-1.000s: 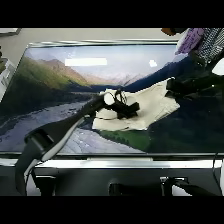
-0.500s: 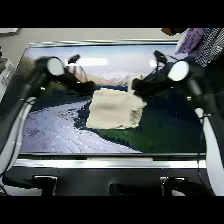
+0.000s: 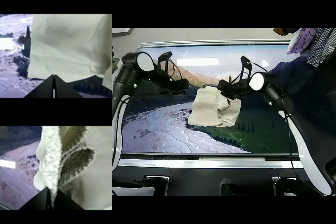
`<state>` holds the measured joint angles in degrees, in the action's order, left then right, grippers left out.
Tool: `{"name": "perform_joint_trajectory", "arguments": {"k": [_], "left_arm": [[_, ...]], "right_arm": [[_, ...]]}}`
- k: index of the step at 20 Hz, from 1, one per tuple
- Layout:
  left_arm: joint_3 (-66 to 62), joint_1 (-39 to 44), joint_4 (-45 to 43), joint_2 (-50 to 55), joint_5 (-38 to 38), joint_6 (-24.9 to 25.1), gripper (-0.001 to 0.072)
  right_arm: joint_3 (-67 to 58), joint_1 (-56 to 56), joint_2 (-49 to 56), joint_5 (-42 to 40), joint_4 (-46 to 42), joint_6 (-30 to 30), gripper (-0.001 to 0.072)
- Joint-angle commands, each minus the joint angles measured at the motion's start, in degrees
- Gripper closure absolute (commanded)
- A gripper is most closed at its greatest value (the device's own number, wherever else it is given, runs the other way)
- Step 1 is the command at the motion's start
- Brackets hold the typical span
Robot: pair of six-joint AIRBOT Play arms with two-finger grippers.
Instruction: Fold the clothes and pants, and hang the long-sleeved shirts on hangers.
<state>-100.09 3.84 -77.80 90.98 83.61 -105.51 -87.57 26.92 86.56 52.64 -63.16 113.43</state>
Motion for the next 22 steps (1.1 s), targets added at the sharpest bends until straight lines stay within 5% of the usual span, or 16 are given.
{"name": "perform_joint_trajectory", "arguments": {"k": [1,11,17,22], "left_arm": [[7.7,-0.6,5.8,0.5,-6.4,0.6,0.0698],[21.8,4.4,38.5,9.1,-27.4,11.8,0.0698],[20.5,15.6,51.6,16.3,-35.1,11.9,0.07],[14.7,24.3,53.4,20.9,-38.7,8.1,0.07]], "right_arm": [[0.0,1.0,1.0,-3.5,1.5,0.5,0.068],[-0.2,-1.2,-4.5,4.4,-0.8,2.3,0.068],[-0.2,-5.1,-11.5,17.2,-7.8,3.8,0.068],[-1.1,-5.4,-14.8,24.3,-16.9,4.9,0.068]]}}
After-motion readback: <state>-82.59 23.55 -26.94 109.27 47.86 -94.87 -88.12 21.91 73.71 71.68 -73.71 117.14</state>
